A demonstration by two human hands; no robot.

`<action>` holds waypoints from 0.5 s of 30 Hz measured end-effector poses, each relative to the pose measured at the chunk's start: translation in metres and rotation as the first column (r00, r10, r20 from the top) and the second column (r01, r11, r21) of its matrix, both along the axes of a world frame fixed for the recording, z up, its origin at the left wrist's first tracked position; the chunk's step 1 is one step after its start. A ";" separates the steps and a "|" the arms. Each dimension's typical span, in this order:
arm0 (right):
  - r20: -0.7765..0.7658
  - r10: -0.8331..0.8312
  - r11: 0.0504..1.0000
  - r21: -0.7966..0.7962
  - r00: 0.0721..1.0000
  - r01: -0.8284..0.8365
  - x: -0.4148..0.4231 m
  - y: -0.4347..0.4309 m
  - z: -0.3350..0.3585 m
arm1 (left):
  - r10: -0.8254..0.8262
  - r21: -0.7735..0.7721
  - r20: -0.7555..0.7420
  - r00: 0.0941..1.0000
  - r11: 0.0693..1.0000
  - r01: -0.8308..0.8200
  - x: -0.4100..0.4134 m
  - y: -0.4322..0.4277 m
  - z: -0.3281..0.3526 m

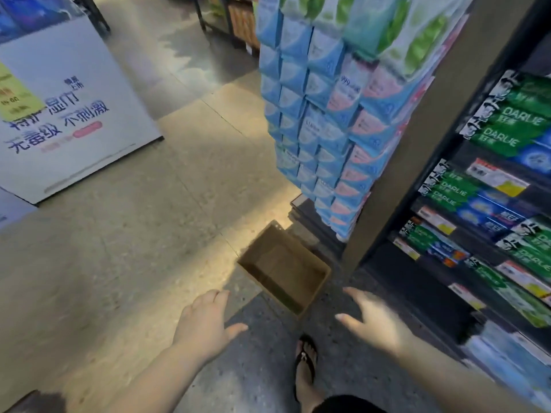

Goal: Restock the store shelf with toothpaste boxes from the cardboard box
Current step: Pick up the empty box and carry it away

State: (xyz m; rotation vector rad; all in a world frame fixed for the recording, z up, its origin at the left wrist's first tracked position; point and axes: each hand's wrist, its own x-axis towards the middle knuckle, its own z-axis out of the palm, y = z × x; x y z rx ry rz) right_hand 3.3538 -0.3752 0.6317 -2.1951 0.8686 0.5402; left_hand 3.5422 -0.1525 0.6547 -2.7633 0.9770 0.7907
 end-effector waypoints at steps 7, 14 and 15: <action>-0.083 -0.124 0.985 0.113 0.989 0.133 0.072 -0.024 -0.024 | -0.175 0.054 -0.092 0.980 0.982 0.180 0.094 -0.061 -0.031; -0.210 -0.392 0.913 0.032 0.896 0.407 0.116 -0.026 -0.064 | -0.316 0.073 -0.182 0.931 0.940 0.333 0.188 -0.107 -0.092; -0.217 -0.423 0.898 0.028 0.880 0.439 0.122 -0.023 -0.070 | -0.342 0.048 -0.197 0.919 0.933 0.358 0.201 -0.111 -0.102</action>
